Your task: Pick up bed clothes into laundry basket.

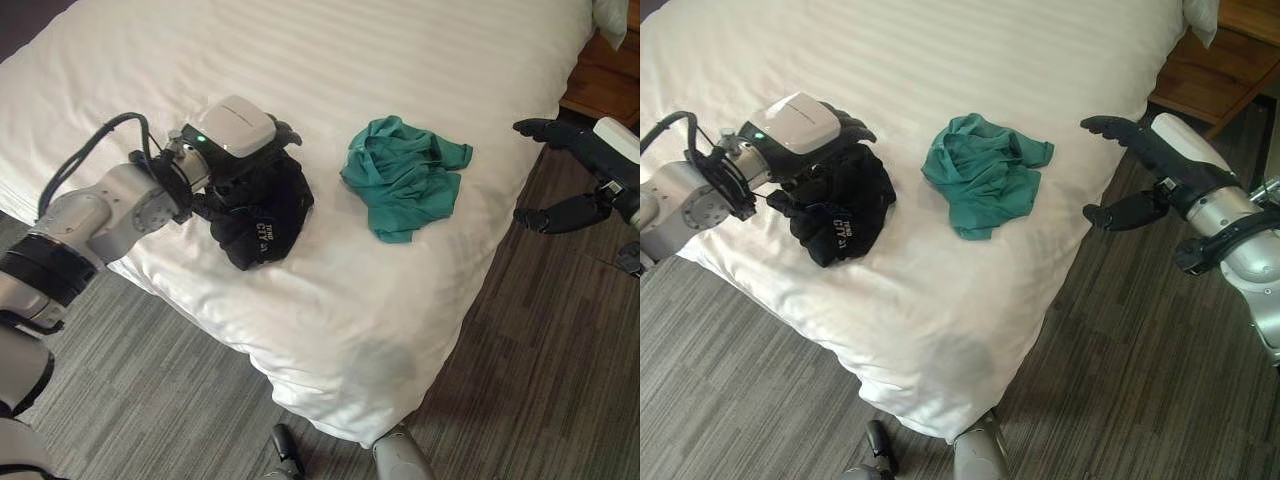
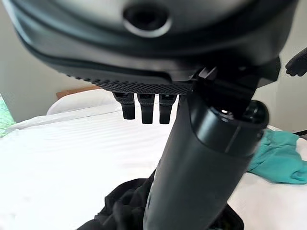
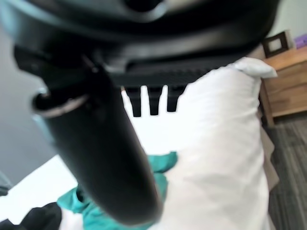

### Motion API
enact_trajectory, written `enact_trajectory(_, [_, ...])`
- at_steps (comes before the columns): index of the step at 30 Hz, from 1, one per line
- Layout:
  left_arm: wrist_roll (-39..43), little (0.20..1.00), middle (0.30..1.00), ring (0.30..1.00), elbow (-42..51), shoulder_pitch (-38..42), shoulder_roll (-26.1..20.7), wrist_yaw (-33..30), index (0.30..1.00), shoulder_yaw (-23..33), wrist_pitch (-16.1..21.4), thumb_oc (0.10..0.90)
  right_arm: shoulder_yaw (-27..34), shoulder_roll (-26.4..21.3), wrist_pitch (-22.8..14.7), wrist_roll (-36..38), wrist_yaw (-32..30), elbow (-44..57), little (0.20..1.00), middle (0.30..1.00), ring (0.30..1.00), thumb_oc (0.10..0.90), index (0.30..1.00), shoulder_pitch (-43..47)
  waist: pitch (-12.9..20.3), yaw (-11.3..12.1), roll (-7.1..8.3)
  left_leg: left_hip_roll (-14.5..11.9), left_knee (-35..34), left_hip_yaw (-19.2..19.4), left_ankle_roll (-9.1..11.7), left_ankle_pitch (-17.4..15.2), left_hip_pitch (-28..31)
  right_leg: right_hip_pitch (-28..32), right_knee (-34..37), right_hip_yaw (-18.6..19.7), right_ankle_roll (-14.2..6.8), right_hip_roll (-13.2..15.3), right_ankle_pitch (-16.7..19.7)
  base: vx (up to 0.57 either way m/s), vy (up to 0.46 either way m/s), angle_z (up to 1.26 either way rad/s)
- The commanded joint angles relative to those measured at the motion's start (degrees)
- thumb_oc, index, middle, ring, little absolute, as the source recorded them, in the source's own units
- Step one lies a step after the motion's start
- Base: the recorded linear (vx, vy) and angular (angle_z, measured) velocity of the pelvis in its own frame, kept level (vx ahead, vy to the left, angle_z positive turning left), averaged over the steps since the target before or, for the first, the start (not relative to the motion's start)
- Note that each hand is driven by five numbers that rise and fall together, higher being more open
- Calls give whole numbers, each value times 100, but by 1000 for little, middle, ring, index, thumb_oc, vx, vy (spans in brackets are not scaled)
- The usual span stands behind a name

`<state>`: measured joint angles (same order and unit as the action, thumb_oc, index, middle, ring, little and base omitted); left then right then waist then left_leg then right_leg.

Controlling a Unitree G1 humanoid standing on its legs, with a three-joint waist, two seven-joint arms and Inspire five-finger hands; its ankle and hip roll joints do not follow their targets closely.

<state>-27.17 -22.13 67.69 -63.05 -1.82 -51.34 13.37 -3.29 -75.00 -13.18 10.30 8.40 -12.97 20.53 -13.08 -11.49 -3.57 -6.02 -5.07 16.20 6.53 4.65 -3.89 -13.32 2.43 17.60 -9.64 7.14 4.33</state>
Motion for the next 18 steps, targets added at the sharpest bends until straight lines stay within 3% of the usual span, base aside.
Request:
enact_trajectory(1, [14,900,900,900,-30,1220,-523,-502,900,38,-61,800,802,-408,-303,210,-318,208,900,900,900,800,900,202,365,147,326,-195,7,-148,219,-214,360,540,12,-72,-305,20,-290,0,0,0])
enact_trajectory(4, [48,900,900,900,5,1087,-546,-458,900,100,-48,800,772,-403,-297,207,-319,211,900,900,900,800,900,227,355,180,343,-203,7,-150,222,-211,358,551,26,-94,-302,25,-286,0,0,0])
enact_trajectory(12, [-65,900,900,900,-461,629,-9,-343,900,110,-76,800,171,-300,-308,196,-410,271,900,900,900,800,900,821,256,165,388,-221,7,-109,233,-212,348,502,-13,-61,-287,-14,-301,2,0,1])
enact_trajectory(18, [-518,900,900,900,-2093,-137,1298,-226,900,90,-272,800,-29,118,-427,545,-669,381,900,900,900,800,900,1048,58,-37,484,-273,7,-33,247,-210,262,320,-110,40,-283,-88,-299,1,-1,-2])
